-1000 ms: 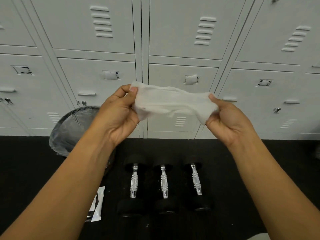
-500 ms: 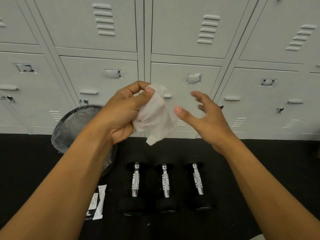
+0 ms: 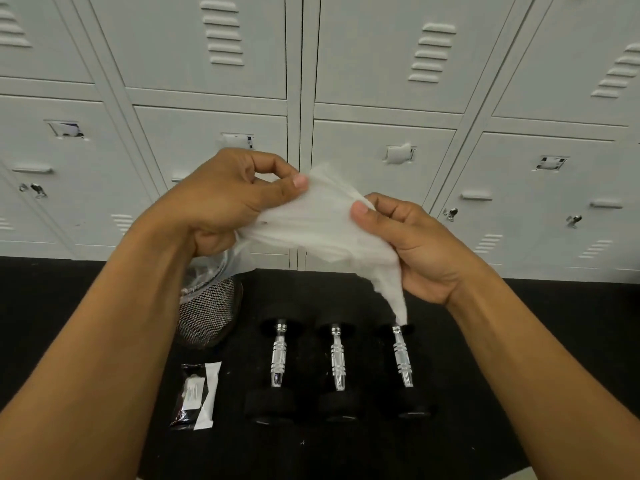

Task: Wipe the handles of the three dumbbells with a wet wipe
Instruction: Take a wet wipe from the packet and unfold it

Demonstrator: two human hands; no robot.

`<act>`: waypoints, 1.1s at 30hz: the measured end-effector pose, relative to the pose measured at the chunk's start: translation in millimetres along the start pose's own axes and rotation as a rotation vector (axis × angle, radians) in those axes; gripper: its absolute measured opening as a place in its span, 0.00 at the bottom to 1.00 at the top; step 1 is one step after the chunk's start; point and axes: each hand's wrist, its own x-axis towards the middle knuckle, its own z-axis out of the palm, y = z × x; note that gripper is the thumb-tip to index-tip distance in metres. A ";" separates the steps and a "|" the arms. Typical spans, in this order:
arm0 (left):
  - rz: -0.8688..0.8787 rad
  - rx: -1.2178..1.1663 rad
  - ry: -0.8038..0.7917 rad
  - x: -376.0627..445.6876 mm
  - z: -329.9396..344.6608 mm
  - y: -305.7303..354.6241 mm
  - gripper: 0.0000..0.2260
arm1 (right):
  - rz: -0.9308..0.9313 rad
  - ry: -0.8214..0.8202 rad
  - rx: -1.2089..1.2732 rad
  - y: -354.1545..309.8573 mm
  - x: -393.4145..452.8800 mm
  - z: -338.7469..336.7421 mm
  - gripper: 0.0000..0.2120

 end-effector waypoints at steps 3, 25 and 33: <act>-0.148 -0.490 0.258 9.8 0.7 -16.1 0.18 | 0.006 -0.002 0.189 -2.2 0.4 4.2 0.10; -0.145 -0.774 0.043 0.9 56.6 -42.4 0.07 | -0.015 0.272 0.444 -4.3 4.2 -28.7 0.15; -0.153 -0.601 0.132 7.3 48.1 -48.9 0.02 | 0.062 0.209 0.318 -4.8 -3.0 -29.8 0.17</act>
